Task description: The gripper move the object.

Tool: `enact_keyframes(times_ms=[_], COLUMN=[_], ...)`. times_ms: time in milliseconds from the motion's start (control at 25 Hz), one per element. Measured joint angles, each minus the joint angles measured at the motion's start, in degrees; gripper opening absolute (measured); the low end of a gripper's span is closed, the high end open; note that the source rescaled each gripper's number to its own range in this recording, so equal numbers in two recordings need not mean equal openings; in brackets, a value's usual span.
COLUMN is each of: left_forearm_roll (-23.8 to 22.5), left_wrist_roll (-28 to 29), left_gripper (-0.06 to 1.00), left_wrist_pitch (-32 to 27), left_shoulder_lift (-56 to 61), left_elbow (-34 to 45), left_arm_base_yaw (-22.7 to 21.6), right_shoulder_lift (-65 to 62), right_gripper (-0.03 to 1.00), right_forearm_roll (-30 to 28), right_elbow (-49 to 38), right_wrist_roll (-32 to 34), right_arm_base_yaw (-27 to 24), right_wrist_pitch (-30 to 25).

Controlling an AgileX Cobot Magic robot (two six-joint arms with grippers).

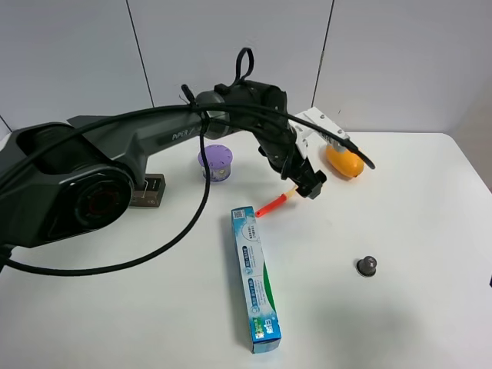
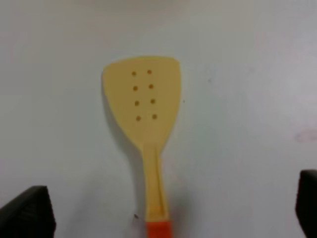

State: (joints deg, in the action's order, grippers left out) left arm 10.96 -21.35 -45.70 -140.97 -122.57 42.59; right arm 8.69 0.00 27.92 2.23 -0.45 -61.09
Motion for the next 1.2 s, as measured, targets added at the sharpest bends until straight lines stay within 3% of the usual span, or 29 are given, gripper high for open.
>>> enact_keyframes(times_ms=[240, 440, 760, 1200], left_forearm_roll=[0.1, -0.4, -5.4, -6.6], left_wrist_roll=[1.1, 1.2, 1.5, 3.2], left_gripper=[0.99, 1.00, 1.00, 1.00], left_wrist_pitch=[-7.1, -9.3, -17.1, -23.4], left_shoulder_lift=[7.5, 10.3, 14.3, 21.5], left_elbow=[-0.3, -0.3, -0.3, 0.1], left_arm_base_yaw=[-0.6, -4.4, -16.1, -33.7], right_shoulder_lift=[0.0, 0.0, 0.0, 0.0], right_gripper=[1.00, 1.00, 1.00, 1.00], right_forearm_roll=[0.0, 0.0, 0.0, 0.0], right_elbow=[0.0, 0.0, 0.0, 0.0], right_wrist_roll=[0.0, 0.0, 0.0, 0.0], right_arm_base_yaw=[0.0, 0.0, 0.0, 0.0], right_wrist_pitch=[0.0, 0.0, 0.0, 0.0])
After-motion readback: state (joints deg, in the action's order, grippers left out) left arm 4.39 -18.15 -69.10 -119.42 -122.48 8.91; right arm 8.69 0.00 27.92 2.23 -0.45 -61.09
